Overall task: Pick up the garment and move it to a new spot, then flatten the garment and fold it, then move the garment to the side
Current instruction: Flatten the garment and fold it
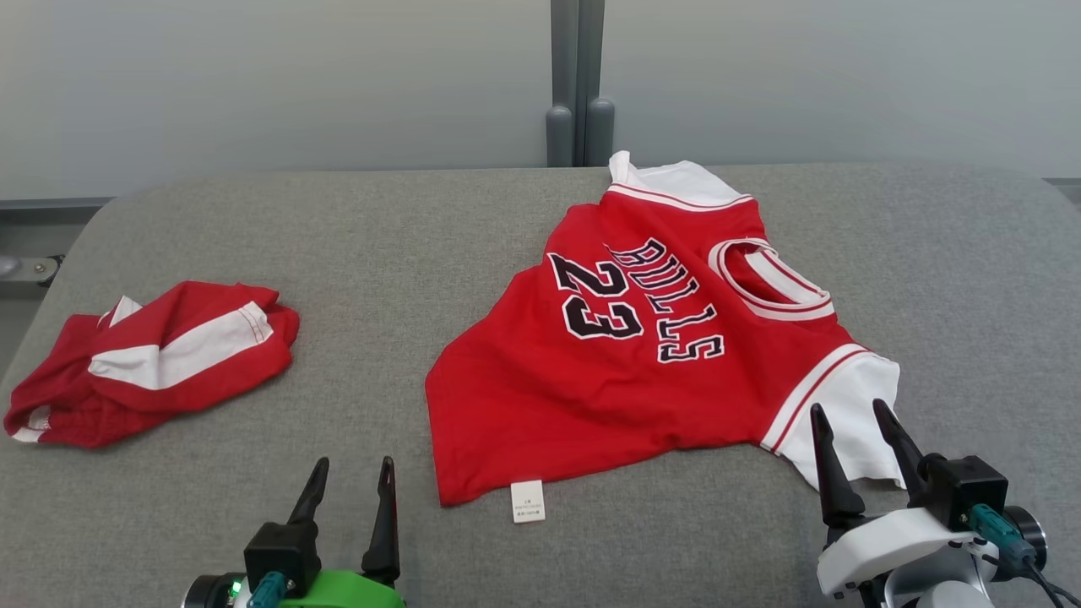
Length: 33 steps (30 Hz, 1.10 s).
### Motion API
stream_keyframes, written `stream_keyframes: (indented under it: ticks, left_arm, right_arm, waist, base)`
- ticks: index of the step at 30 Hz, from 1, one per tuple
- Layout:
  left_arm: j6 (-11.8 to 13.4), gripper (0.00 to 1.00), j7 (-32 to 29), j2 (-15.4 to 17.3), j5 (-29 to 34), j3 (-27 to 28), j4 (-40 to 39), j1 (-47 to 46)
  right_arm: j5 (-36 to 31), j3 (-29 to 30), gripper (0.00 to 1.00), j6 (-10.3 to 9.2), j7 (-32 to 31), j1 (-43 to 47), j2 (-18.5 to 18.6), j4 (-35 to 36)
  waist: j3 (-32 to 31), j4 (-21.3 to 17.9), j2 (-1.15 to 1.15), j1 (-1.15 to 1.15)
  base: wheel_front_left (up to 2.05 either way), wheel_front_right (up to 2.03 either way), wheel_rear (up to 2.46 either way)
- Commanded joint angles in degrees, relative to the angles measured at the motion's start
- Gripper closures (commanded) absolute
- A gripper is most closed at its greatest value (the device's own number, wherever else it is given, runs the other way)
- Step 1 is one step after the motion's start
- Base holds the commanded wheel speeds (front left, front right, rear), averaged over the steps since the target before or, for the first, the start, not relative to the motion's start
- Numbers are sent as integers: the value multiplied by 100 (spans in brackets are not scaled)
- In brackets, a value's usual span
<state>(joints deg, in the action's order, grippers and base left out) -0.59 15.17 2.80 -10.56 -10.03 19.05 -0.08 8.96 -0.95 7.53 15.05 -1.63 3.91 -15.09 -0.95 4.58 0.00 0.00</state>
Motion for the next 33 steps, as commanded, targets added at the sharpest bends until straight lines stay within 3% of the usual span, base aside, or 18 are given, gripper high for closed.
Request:
stream_keyframes:
  ticks: [1,20,33]
  left_arm:
    - [-24,0,-4,19,-19,-26,10,-98]
    - [52,0,-5,20,-195,-284,467,-488]
    - [125,0,-4,21,-587,-621,1226,-854]
  right_arm:
    - [-27,17,0,-8,18,54,-12,-1]
    - [-34,188,0,-8,19,-262,35,-312]
    - [-131,475,0,-8,19,-605,97,-661]
  waist:
    - [17,18,0,0]
    - [737,-439,0,0]
    - [1187,-653,0,0]
  base:
    - [0,0,0]
    - [0,0,0]
    - [0,0,0]
